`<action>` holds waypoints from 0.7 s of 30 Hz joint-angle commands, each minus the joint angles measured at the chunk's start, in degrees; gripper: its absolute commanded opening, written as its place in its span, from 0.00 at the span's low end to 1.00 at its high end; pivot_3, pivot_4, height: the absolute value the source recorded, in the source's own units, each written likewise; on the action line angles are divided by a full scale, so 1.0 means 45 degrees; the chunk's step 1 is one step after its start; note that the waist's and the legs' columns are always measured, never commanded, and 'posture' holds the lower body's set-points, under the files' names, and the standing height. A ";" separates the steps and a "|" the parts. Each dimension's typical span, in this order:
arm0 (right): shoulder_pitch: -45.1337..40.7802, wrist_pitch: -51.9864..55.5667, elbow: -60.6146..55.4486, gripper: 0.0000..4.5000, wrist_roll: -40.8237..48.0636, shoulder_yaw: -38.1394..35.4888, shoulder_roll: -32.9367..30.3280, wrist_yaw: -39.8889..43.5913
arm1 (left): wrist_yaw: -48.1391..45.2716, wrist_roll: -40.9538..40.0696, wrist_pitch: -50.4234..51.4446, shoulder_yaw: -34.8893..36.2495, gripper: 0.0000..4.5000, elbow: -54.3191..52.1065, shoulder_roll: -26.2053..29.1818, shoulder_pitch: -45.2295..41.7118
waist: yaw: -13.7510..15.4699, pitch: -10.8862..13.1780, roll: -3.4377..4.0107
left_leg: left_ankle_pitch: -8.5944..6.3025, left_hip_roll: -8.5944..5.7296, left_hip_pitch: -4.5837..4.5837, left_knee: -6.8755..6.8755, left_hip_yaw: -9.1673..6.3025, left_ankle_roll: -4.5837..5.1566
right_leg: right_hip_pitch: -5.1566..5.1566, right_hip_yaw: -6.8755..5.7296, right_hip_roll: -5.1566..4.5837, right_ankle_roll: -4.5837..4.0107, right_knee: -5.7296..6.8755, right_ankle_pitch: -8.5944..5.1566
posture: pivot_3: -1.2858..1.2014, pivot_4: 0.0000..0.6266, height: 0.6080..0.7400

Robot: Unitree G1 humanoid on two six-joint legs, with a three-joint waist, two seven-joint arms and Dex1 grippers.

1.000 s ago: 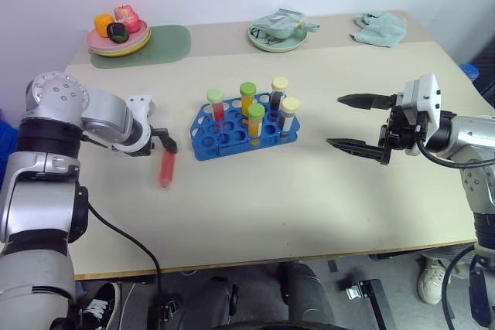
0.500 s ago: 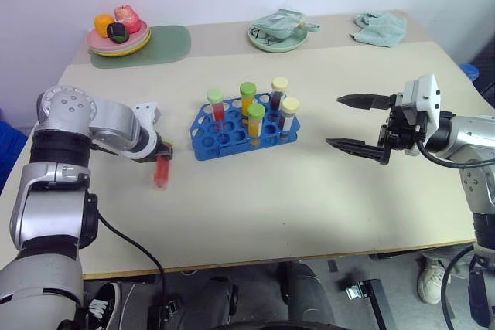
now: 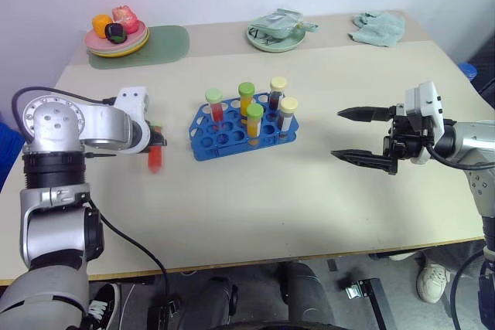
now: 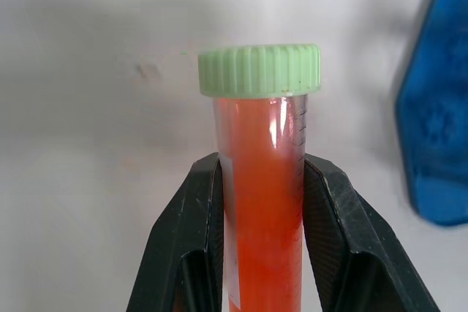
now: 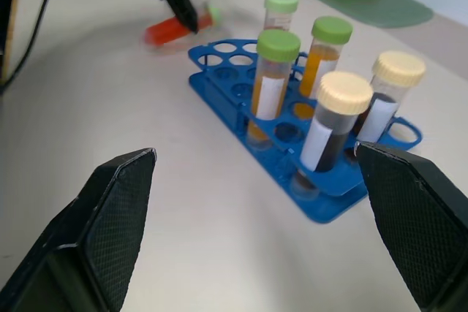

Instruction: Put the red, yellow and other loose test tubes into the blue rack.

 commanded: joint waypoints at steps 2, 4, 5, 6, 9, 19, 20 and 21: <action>-0.0261 -0.0275 -0.0267 1.00 0.0127 -0.0312 -0.0049 0.0018 | -0.4525 0.1869 -0.3964 0.0416 0.26 -0.4483 0.0760 0.1643 | 0.0002 0.0000 0.0001 | 0.0000 0.0004 -0.0001 -0.0002 0.0009 0.0000 | -0.0001 0.0001 -0.0003 -0.0001 0.0000 0.0000 | 0.52 0.24 1.00; -0.0364 -0.0337 -0.0147 1.00 0.0083 -0.0270 -0.0024 0.0045 | -0.6805 0.3073 -0.6365 0.0312 0.26 -0.5725 0.0831 0.2614 | 0.0028 -0.0001 0.0002 | 0.0000 0.0016 -0.0001 -0.0006 0.0012 0.0000 | 0.0000 0.0001 -0.0003 -0.0001 -0.0005 -0.0001 | 0.52 0.24 1.00; -0.0401 -0.0350 -0.0096 1.00 0.0076 -0.0253 -0.0022 0.0062 | -0.7998 0.3853 -0.7542 -0.0032 0.26 -0.6260 0.0995 0.3057 | 0.0046 -0.0001 0.0002 | 0.0000 0.0023 -0.0003 -0.0003 0.0012 0.0000 | 0.0004 0.0001 -0.0003 -0.0001 -0.0008 -0.0001 | 0.52 0.24 1.00; -0.0462 -0.0367 -0.0042 1.00 0.0059 -0.0217 -0.0025 0.0090 | -0.9125 0.4693 -0.8719 -0.0388 0.26 -0.6784 0.1154 0.3577 | 0.0049 -0.0001 0.0002 | 0.0000 0.0023 -0.0005 -0.0001 0.0019 0.0000 | 0.0004 0.0000 -0.0003 -0.0001 -0.0010 0.0000 | 0.52 0.24 1.00; -0.0653 -0.0405 0.0113 1.00 0.0004 -0.0136 -0.0014 0.0141 | -1.1336 0.6385 -1.1429 -0.0817 0.26 -0.7172 0.0983 0.4679 | 0.0083 -0.0001 0.0002 | -0.0001 0.0023 -0.0005 -0.0002 0.0029 0.0001 | 0.0008 0.0001 -0.0005 -0.0001 -0.0027 -0.0001 | 0.52 0.24 1.00; -0.0780 -0.0401 0.0231 1.00 -0.0078 -0.0190 -0.0047 0.0075 | -1.5828 1.1655 -2.0247 -0.2735 0.26 -0.3394 -0.1250 0.5192 | 0.0356 -0.0002 0.0001 | -0.0004 0.0033 -0.0005 0.0005 0.0038 0.0012 | 0.0025 0.0000 -0.0005 -0.0006 -0.0045 0.0004 | 0.52 0.24 1.00; -0.0782 -0.0404 0.0215 1.00 -0.0096 -0.0206 -0.0075 0.0053 | -1.5912 1.1858 -2.0650 -0.2836 0.26 -0.2978 -0.1605 0.5101 | 0.0355 -0.0002 0.0001 | -0.0004 0.0031 -0.0004 0.0008 0.0039 0.0013 | 0.0030 -0.0001 -0.0005 -0.0007 -0.0048 0.0005 | 0.52 0.24 1.00; -0.0780 -0.0383 0.0194 1.00 -0.0090 -0.0228 -0.0097 0.0033 | -1.5827 1.2027 -2.0847 -0.2889 0.26 -0.2668 -0.1980 0.5038 | 0.0354 -0.0002 0.0000 | -0.0004 0.0031 -0.0004 0.0009 0.0039 0.0014 | 0.0031 -0.0001 -0.0006 -0.0007 -0.0049 0.0006 | 0.52 0.24 1.00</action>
